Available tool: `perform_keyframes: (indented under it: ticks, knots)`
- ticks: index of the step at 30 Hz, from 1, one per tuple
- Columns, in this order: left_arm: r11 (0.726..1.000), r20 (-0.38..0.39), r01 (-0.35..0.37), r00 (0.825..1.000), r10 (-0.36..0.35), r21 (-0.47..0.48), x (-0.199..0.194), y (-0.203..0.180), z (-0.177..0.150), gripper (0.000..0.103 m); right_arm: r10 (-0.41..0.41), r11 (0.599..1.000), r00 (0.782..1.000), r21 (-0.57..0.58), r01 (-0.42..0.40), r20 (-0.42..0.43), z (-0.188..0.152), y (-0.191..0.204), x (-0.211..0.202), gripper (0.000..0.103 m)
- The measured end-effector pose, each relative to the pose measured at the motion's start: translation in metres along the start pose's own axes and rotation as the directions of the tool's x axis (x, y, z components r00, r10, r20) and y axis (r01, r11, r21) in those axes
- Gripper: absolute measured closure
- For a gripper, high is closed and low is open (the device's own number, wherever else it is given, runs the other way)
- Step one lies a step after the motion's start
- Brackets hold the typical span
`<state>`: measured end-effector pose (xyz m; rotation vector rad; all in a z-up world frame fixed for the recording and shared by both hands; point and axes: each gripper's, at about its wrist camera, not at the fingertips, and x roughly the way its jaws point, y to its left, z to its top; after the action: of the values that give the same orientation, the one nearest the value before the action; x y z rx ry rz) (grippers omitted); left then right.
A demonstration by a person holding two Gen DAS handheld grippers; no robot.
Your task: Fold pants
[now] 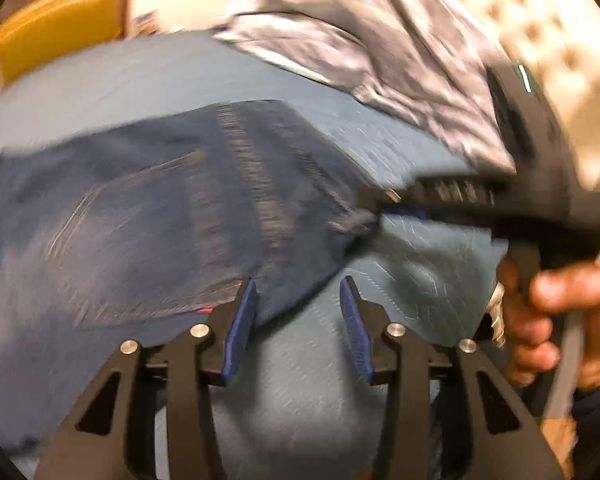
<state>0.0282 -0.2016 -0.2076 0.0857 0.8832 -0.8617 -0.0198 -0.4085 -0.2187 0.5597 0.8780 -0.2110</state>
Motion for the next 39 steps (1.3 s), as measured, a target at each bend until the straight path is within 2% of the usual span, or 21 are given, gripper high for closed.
perform_keyframes:
  ticks: [5,7,9,10,14,15,16,18,19,20,22,24,25,26,27,28,29,31,33,36,39]
  knots:
    - [0.986,0.044,-0.094,0.994,0.101,-0.138,-0.03,0.046,-0.004,0.059,-0.031,0.999,1.0,-0.04,0.03,-0.004,-0.003,0.002,0.004,0.091]
    - [0.977,0.042,-0.13,0.989,0.139,-0.166,-0.036,0.057,-0.007,0.059,-0.079,0.994,0.997,-0.08,0.079,0.005,-0.002,0.008,0.001,0.091]
    - [0.969,0.007,-0.162,0.986,0.166,-0.187,-0.034,0.068,-0.014,0.06,-0.14,0.983,0.989,-0.111,0.145,0.053,0.003,0.02,-0.008,0.088]
    - [0.966,-0.015,-0.17,0.985,0.171,-0.193,-0.031,0.074,-0.017,0.061,-0.161,0.975,0.982,-0.138,0.173,0.096,0.005,0.029,-0.016,0.075]
    - [0.966,-0.024,-0.203,0.979,0.202,-0.158,-0.025,0.069,-0.024,0.061,-0.109,0.953,0.979,-0.26,0.153,0.174,0.024,0.077,-0.03,0.072]
    - [0.965,-0.029,-0.21,0.978,0.208,-0.155,-0.023,0.067,-0.023,0.06,-0.1,0.945,0.978,-0.29,0.151,0.182,0.03,0.091,-0.025,0.066]
    - [0.964,-0.03,-0.209,0.978,0.207,-0.163,-0.023,0.069,-0.024,0.06,-0.092,0.936,0.977,-0.319,0.15,0.19,0.034,0.102,-0.019,0.054]
    - [0.963,-0.032,-0.198,0.98,0.195,-0.181,-0.023,0.072,-0.025,0.06,-0.099,0.901,0.972,-0.397,0.178,0.213,0.038,0.127,0.001,0.042]
    - [0.964,-0.035,-0.193,0.981,0.19,-0.184,-0.023,0.073,-0.025,0.058,-0.112,0.886,0.969,-0.419,0.198,0.22,0.04,0.134,0.009,0.04]
    - [0.967,-0.043,-0.172,0.985,0.167,-0.189,-0.024,0.073,-0.024,0.048,-0.129,0.871,0.967,-0.442,0.216,0.22,0.041,0.141,0.022,0.037]
    - [0.973,-0.055,-0.134,0.99,0.126,-0.188,-0.024,0.07,-0.021,0.031,-0.178,0.855,0.971,-0.464,0.232,0.157,0.04,0.145,0.053,0.021]
    - [0.972,-0.073,-0.161,0.986,0.15,-0.172,-0.026,0.064,-0.018,0.029,-0.218,0.858,0.97,-0.454,0.241,0.104,0.038,0.14,0.071,0.021]
    - [0.969,-0.077,-0.177,0.983,0.166,-0.175,-0.027,0.062,-0.015,0.024,-0.249,0.859,0.965,-0.44,0.26,0.085,0.037,0.135,0.081,0.017]
    - [0.963,-0.075,-0.194,0.98,0.183,-0.187,-0.03,0.063,-0.012,0.016,-0.264,0.862,0.962,-0.432,0.267,0.067,0.035,0.131,0.088,0.016]
    - [0.953,-0.058,-0.216,0.976,0.208,-0.213,-0.035,0.065,-0.009,0.012,-0.261,0.864,0.963,-0.431,0.261,0.062,0.031,0.127,0.092,0.015]
    - [0.941,-0.03,-0.246,0.969,0.246,-0.232,-0.039,0.068,-0.006,0.004,-0.257,0.859,0.963,-0.437,0.266,0.082,0.029,0.127,0.092,0.015]
    - [0.929,0.026,-0.273,0.957,0.289,-0.25,-0.045,0.072,-0.003,0.002,-0.259,0.853,0.961,-0.445,0.275,0.098,0.027,0.128,0.092,0.015]
    - [0.93,0.062,-0.27,0.954,0.294,-0.25,-0.048,0.078,0.002,0.002,-0.261,0.856,0.959,-0.433,0.282,0.108,0.024,0.127,0.091,0.015]
    - [0.946,0.051,-0.217,0.971,0.235,-0.242,-0.043,0.086,0.003,0.002,-0.261,0.857,0.959,-0.43,0.283,0.111,0.022,0.127,0.091,0.015]
    - [0.927,0.034,-0.272,0.956,0.29,-0.259,-0.037,0.095,-0.004,0.002,-0.267,0.851,0.955,-0.433,0.296,0.127,0.016,0.134,0.091,0.015]
    - [0.92,0.01,-0.317,0.945,0.328,-0.229,-0.027,0.094,-0.008,0.004,-0.261,0.861,0.957,-0.417,0.291,0.128,0.016,0.134,0.091,0.015]
